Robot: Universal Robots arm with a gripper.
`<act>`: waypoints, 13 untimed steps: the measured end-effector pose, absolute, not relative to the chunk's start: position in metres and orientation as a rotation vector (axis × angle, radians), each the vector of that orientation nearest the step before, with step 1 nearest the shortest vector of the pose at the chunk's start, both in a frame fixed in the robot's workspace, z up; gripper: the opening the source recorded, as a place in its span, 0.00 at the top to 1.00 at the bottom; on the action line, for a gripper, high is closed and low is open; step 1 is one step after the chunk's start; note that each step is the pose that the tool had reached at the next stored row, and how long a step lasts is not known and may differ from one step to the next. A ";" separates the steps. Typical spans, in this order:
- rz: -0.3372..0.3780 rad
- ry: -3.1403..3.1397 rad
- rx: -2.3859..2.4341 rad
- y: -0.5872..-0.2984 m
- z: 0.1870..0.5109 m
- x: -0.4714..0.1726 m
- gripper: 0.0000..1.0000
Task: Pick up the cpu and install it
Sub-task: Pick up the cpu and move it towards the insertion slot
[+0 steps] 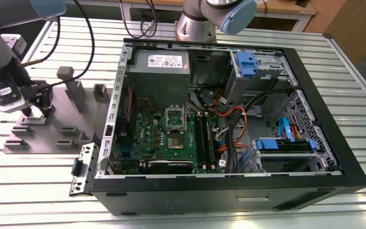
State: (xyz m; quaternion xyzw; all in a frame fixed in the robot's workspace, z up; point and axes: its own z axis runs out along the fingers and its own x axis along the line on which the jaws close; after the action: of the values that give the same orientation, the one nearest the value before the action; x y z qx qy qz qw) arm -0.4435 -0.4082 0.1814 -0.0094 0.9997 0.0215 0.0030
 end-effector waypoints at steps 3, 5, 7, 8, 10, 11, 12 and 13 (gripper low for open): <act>0.067 3.135 -0.029 -0.408 0.181 -0.444 0.50; 0.067 3.135 -0.029 -0.408 0.181 -0.444 0.50; 0.067 3.135 -0.030 -0.408 0.181 -0.444 0.49; 0.067 3.135 -0.030 -0.408 0.181 -0.443 0.43; 0.068 3.135 -0.030 -0.408 0.183 -0.444 0.43; 0.068 3.135 -0.030 -0.408 0.183 -0.444 0.43; 0.068 3.135 -0.029 -0.408 0.184 -0.444 0.43; 0.069 3.134 -0.029 -0.408 0.184 -0.444 0.43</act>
State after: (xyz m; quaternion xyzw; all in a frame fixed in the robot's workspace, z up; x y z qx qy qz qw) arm -0.4435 -0.4082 0.1838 -0.0094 0.9997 0.0219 0.0031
